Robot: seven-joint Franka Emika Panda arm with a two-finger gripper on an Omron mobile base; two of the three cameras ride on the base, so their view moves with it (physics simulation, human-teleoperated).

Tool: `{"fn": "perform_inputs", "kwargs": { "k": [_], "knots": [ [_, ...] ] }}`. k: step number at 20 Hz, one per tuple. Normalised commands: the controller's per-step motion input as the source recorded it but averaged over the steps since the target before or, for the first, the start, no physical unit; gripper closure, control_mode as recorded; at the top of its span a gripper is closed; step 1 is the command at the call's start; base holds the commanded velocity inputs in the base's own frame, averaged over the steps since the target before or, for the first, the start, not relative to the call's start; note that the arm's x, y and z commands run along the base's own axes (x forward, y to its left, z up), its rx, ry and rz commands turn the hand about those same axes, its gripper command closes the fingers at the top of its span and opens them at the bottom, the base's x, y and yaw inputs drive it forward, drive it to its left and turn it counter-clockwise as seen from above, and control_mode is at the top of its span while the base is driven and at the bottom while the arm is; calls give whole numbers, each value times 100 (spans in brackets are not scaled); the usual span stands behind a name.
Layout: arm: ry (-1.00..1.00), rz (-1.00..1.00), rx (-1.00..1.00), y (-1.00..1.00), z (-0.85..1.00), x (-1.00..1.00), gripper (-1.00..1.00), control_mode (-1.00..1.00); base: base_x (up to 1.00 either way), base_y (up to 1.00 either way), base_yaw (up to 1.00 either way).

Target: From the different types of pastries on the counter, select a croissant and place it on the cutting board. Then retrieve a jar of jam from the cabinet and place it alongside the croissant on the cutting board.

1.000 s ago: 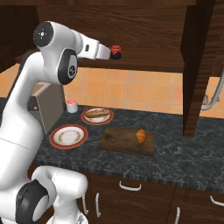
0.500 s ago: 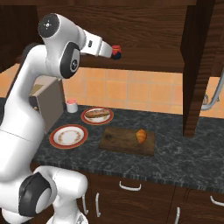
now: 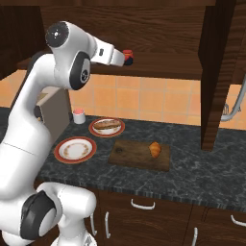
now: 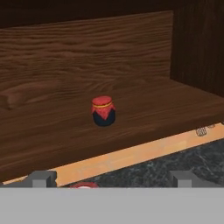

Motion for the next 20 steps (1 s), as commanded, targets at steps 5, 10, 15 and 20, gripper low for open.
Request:
{"fn": "perform_inputs", "kwargs": {
  "k": [5,10,15,20],
  "knots": [
    [-1,0,0,0,-1,50,-100,-100,0,0,0],
    [0,1,0,0,-6,43,-100,-100,0,0,0],
    [0,1,0,-6,-4,19,-100,-100,0,0,0],
    [-2,0,0,-8,0,8,-100,-100,0,0,0]
  ]
}}
